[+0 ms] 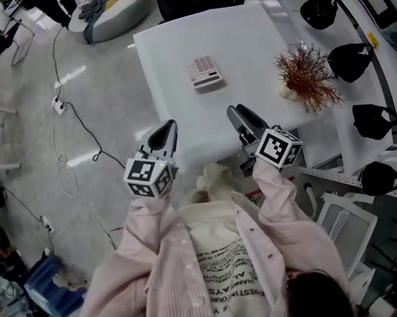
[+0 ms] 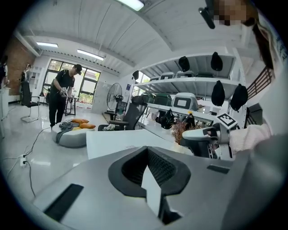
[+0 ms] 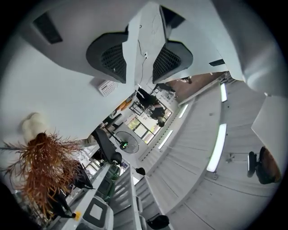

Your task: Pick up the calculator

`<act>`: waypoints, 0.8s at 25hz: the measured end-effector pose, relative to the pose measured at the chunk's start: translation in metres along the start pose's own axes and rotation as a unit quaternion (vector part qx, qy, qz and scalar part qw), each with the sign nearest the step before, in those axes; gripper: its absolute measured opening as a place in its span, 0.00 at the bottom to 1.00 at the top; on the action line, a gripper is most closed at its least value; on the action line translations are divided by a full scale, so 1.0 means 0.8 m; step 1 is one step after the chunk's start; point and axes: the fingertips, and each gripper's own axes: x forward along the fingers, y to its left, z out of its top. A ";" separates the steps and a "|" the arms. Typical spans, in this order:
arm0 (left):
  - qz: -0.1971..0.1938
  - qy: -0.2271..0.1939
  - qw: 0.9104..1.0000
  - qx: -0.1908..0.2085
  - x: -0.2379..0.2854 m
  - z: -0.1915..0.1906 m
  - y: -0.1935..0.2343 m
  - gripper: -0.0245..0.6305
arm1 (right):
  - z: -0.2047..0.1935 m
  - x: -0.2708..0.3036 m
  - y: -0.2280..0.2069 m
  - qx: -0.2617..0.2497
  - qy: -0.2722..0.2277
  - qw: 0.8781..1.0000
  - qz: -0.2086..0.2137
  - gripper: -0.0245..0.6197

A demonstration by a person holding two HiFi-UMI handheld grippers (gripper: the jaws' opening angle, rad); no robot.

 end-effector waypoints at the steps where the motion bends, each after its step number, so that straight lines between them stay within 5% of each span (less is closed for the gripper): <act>1: 0.001 0.005 1.000 -0.003 0.009 -0.002 0.005 0.04 | 0.001 0.009 -0.011 0.008 0.002 1.000 -0.008 0.29; 20: 0.039 0.083 0.993 -0.078 0.144 -0.058 0.065 0.04 | -0.018 0.140 -0.125 0.145 0.075 0.986 -0.046 0.29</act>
